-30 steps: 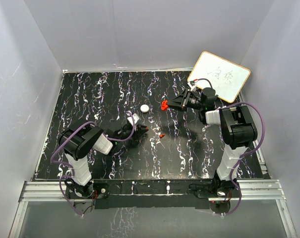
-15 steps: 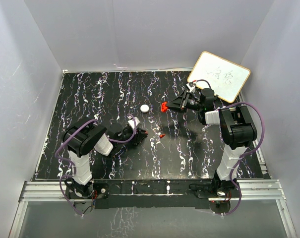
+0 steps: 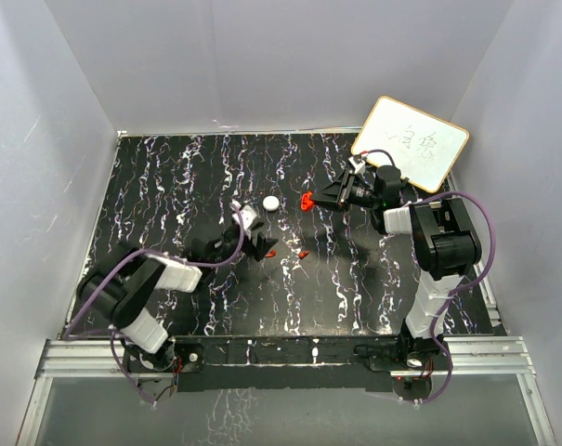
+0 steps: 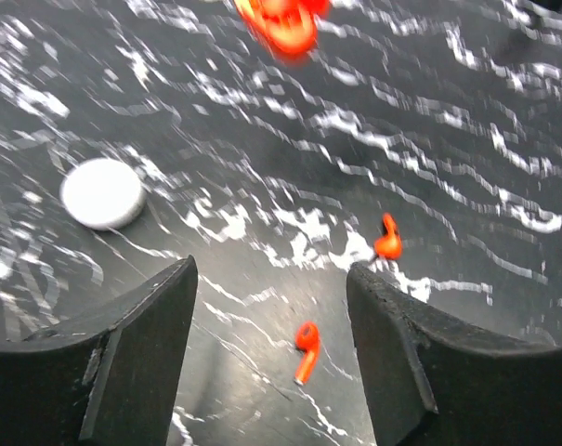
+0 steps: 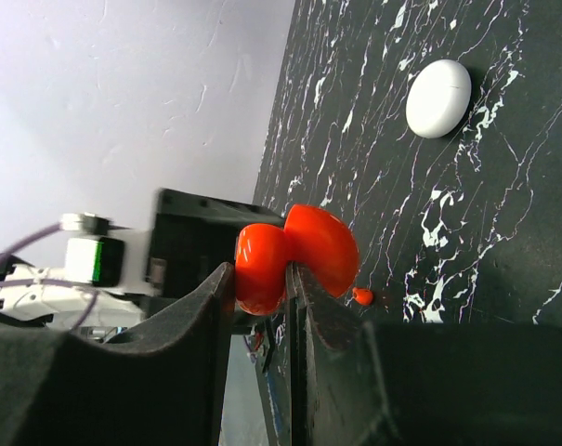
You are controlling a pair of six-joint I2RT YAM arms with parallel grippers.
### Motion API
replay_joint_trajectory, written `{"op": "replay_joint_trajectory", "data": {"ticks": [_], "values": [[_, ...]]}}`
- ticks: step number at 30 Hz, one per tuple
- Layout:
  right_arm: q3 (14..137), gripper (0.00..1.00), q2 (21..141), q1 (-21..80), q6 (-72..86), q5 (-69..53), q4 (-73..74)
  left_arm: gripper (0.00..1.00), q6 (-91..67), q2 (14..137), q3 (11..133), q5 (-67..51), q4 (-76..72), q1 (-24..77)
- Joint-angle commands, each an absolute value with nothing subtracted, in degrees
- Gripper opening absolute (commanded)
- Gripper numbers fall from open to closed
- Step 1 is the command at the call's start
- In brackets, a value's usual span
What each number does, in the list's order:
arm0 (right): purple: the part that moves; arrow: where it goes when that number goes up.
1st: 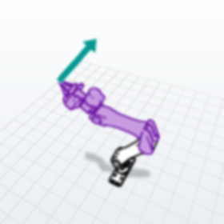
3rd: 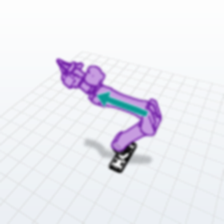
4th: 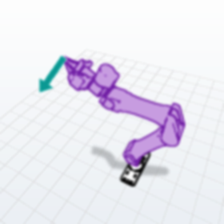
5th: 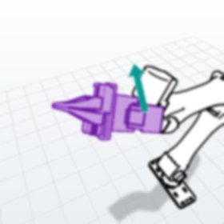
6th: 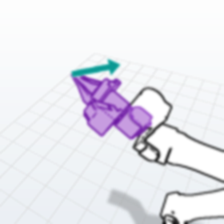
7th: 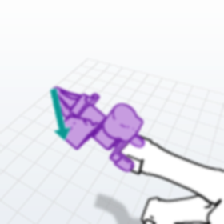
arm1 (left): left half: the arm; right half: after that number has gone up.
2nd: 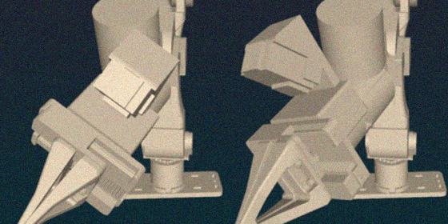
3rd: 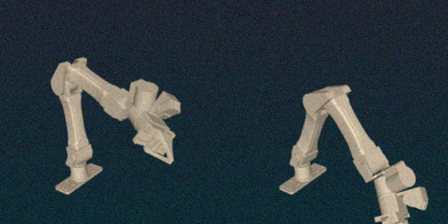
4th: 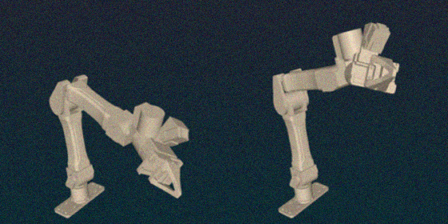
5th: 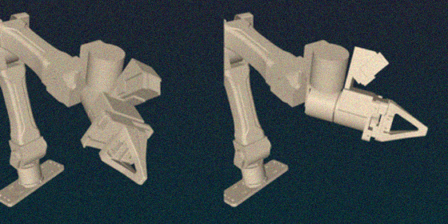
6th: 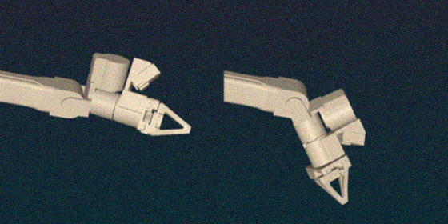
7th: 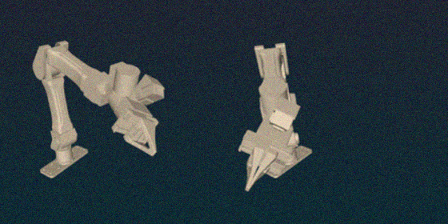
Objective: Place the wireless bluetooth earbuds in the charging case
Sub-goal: Place the earbud at the center of the board.
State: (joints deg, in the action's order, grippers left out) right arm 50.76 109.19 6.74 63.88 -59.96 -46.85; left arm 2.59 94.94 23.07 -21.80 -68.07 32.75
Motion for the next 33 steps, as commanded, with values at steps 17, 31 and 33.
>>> {"op": "replay_joint_trajectory", "data": {"ticks": [17, 31, 33], "values": [[51.3, 0.00, 105.9, 7.1, 63.2, -61.2, -48.7, 0.55, 4.0, 87.6, 46.1, -24.4, -21.1, 32.5], [51.4, 0.00, 105.5, 6.9, 63.1, -61.7, -48.5, 0.82, 2.5, 89.2, 47.7, -21.4, -12.3, 32.7], [51.4, 0.00, 105.3, 6.7, 63.1, -61.8, -48.5, 0.97, 1.7, 88.9, 47.1, -21.1, -12.9, 32.7]]}}
